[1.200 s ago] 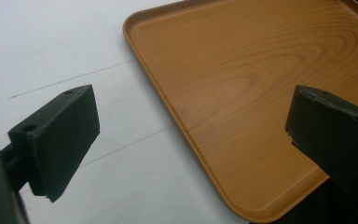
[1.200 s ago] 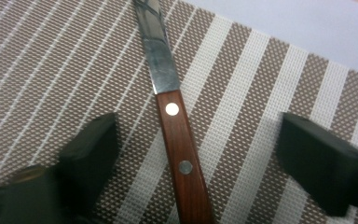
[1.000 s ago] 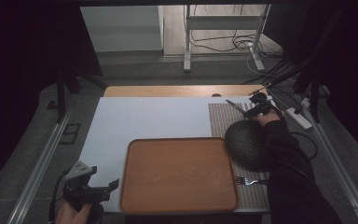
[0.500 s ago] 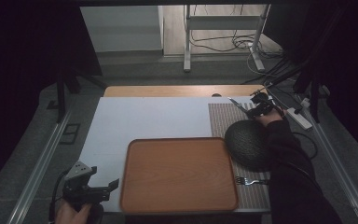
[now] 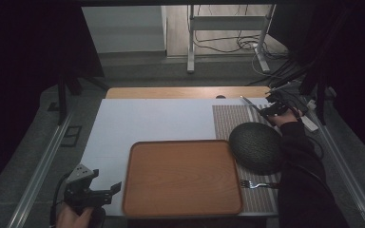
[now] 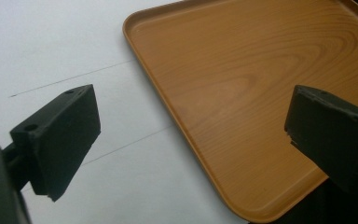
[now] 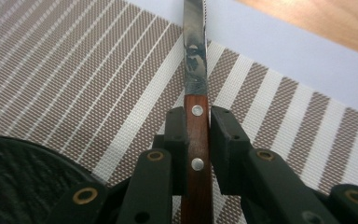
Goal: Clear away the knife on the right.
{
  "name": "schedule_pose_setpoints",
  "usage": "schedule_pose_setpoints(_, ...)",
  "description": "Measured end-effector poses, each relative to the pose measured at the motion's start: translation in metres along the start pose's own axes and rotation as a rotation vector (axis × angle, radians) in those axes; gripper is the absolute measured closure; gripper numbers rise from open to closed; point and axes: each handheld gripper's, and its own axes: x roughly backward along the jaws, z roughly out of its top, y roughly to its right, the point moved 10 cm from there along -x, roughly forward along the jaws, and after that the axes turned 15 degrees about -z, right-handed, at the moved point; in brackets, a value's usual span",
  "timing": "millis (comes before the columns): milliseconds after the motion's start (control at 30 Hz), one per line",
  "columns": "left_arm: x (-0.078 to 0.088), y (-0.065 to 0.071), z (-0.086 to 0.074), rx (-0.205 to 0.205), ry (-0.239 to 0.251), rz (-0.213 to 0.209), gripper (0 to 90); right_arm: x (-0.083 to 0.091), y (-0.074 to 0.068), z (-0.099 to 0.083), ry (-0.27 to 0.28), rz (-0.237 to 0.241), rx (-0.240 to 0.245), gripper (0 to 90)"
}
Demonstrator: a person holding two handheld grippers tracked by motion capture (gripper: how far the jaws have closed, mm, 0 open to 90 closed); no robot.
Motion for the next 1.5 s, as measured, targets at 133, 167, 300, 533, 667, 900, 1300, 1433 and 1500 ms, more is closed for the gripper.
schedule_pose_setpoints(133, 0.000, 0.000, 0.000, 0.001, 0.000, 0.000, 4.2, 0.011, -0.005, 0.005, 0.026, 0.013, -0.011, 77.5)
schedule_pose_setpoints(167, 0.000, 0.000, 0.000, 0.001, 0.000, 0.000, 4.2, 0.013, -0.008, 0.006, 0.030, 0.017, -0.010, 77.5)
schedule_pose_setpoints(300, 0.000, 0.000, 0.000, 0.001, -0.001, -0.001, 4.2, 0.018, -0.016, 0.006, 0.037, 0.030, -0.019, 77.5)
schedule_pose_setpoints(533, 0.000, 0.000, 0.000, 0.001, -0.001, -0.001, 4.2, 0.029, -0.037, 0.006, 0.057, 0.061, -0.007, 77.5)
schedule_pose_setpoints(667, 0.000, 0.000, 0.000, 0.000, -0.002, -0.002, 4.2, 0.037, -0.049, 0.004, 0.064, 0.068, 0.004, 77.5)
schedule_pose_setpoints(900, -0.001, 0.000, 0.000, 0.002, -0.002, -0.006, 4.1, 0.050, -0.067, -0.001, 0.078, 0.086, 0.023, 77.5)
schedule_pose_setpoints(1300, -0.001, 0.000, 0.000, 0.004, -0.005, -0.008, 4.1, 0.076, -0.105, -0.015, 0.105, 0.138, 0.065, 77.4)
schedule_pose_setpoints(1433, -0.001, 0.000, 0.000, 0.003, -0.007, -0.007, 4.1, 0.084, -0.119, -0.021, 0.114, 0.159, 0.081, 77.5)
schedule_pose_setpoints(1500, -0.001, 0.000, 0.000, 0.003, -0.008, -0.007, 4.0, 0.089, -0.126, -0.023, 0.122, 0.169, 0.089, 77.4)
